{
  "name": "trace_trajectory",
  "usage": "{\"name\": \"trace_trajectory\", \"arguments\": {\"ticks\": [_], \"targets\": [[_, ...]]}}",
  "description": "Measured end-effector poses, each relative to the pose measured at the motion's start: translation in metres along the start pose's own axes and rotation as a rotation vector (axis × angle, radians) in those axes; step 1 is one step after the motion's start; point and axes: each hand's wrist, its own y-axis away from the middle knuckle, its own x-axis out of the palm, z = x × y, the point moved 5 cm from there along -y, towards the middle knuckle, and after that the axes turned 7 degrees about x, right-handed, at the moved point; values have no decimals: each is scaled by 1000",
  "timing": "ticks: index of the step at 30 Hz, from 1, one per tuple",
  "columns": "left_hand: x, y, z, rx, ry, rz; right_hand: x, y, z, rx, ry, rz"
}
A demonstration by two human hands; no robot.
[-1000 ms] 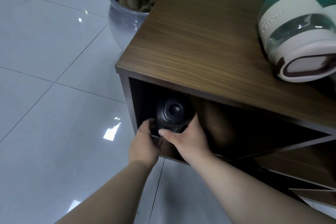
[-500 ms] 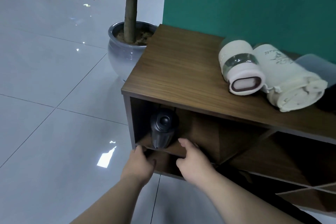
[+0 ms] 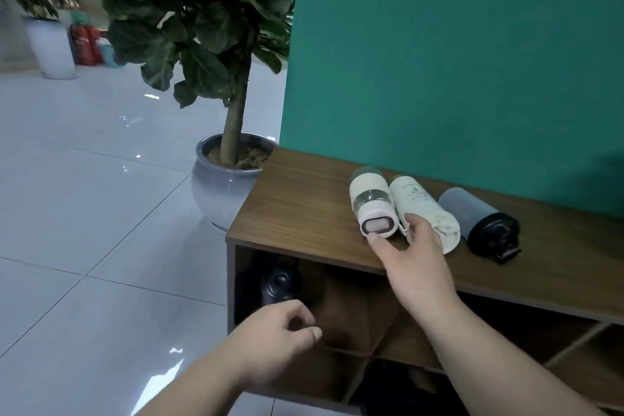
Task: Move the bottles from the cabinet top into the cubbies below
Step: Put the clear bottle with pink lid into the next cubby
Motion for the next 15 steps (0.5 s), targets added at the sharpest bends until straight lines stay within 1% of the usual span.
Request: {"name": "trace_trajectory", "arguments": {"ticks": [4,7,11,15], "targets": [[11,-15,1,23,-6,127,16,-27,16,25,110,-53],[16,-27,-1,73,7,190,33,-46,17,87,156,-92],[14,-39,4,92,57,205,53,-62,13,188,109,-142],[11,-43,9,105,79,191,61,-65,12,183,137,-196]]}}
